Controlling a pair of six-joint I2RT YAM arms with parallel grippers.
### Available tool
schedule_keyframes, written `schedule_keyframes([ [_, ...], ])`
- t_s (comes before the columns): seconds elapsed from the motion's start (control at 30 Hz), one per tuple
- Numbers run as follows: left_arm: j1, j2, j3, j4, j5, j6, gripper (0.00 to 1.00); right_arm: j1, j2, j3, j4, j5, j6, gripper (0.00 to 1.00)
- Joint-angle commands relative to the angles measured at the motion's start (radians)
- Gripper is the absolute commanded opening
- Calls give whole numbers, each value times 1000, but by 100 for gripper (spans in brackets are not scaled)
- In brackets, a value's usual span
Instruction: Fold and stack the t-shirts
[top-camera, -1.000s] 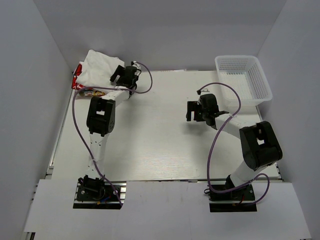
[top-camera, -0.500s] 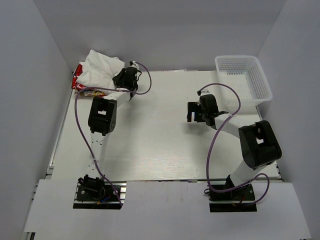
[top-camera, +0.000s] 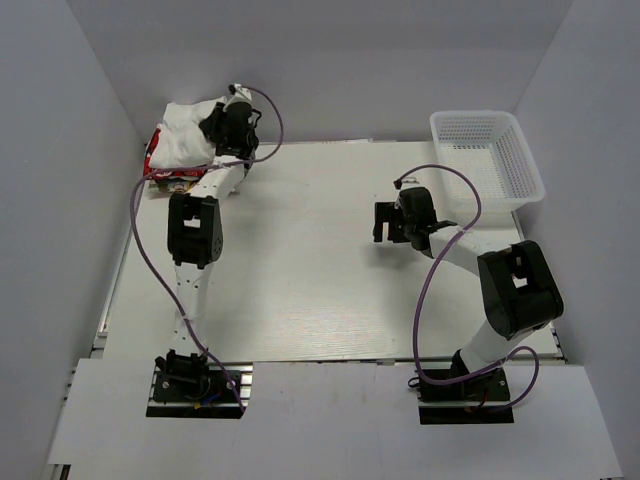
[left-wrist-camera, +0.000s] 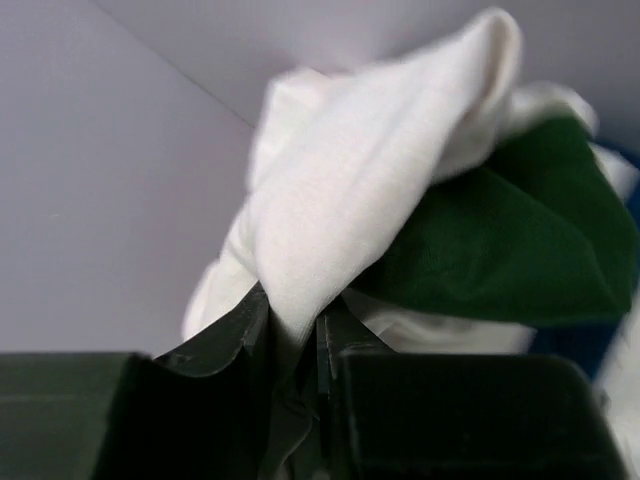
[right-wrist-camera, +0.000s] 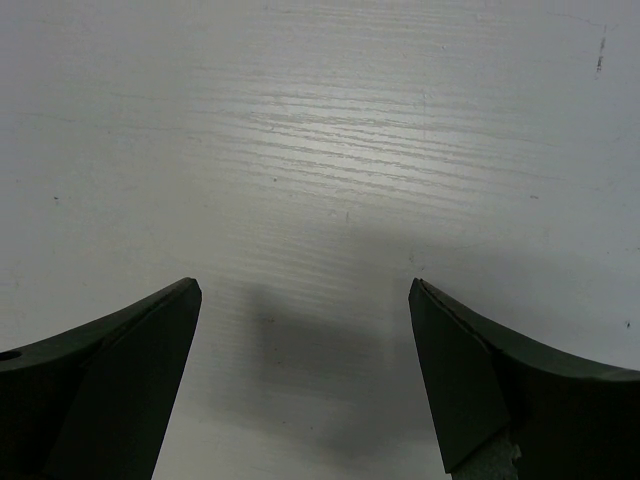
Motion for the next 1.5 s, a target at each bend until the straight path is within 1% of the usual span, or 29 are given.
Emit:
schedule_keyframes([
  [0.0, 70, -52, 109, 61, -46, -16, 0, 3, 13, 45, 7, -5, -13, 90],
  [0.17, 110, -32, 163, 37, -12, -51, 0, 4, 22, 54, -2, 0, -16, 90],
  [0.27, 119, -41, 142, 47, 0, -42, 0, 1, 38, 62, -7, -2, -19, 90],
  [0.3, 128, -41, 141, 37, 16, -60, 0, 3, 39, 65, -12, -7, -16, 90],
  [0.37, 128, -27, 141, -27, 37, -112, 0, 1, 44, 74, -18, -11, -17, 90],
  [0.47, 101, 8, 122, -37, 57, -140, 0, 4, 50, 75, -18, -11, -19, 90],
  [0.5, 92, 19, 122, -60, 66, -161, 0, 4, 51, 74, -19, -5, -19, 90],
  [0.53, 92, 29, 158, -99, 95, -201, 0, 4, 51, 78, -24, -7, -19, 90],
  [0.57, 81, 39, 177, -205, 159, -294, 0, 3, 55, 77, -24, -7, -20, 90],
  [0.63, 81, 51, 192, -267, 203, -362, 0, 0, 58, 82, -27, -5, -19, 90],
  [0.73, 62, 51, 155, -232, 215, -367, 0, 2, 67, 89, -38, -2, -20, 90],
  [0.87, 52, 94, 164, -218, 185, -376, 2, 1, 68, 89, -42, 1, -24, 90],
  [0.93, 52, 121, 212, -192, 163, -376, 3, 1, 68, 86, -42, -8, -22, 90],
  [1.03, 52, 174, 289, -192, 143, -428, 4, 3, 73, 86, -44, -10, -22, 90],
  [1.13, 52, 174, 298, -146, 132, -450, 4, 1, 76, 88, -42, -2, -24, 90],
  [1.23, 52, 174, 309, -156, 168, -482, 4, 1, 85, 95, -48, -5, -24, 90],
  [1.3, 52, 165, 284, -157, 178, -482, 13, 1, 90, 97, -50, -13, -20, 90],
  [1.33, 52, 165, 284, -157, 178, -482, 23, 1, 94, 101, -52, -16, -24, 90],
  [1.37, 52, 165, 272, -172, 189, -482, 51, 4, 94, 103, -55, -17, -19, 90],
  [1.4, 52, 145, 246, -172, 189, -482, 65, 4, 94, 103, -55, -19, -20, 90],
  [1.43, 52, 132, 226, -172, 201, -482, 78, 4, 96, 106, -56, -23, -22, 90],
  [1.47, 52, 116, 205, -172, 214, -482, 88, 3, 94, 106, -59, -22, -22, 90],
])
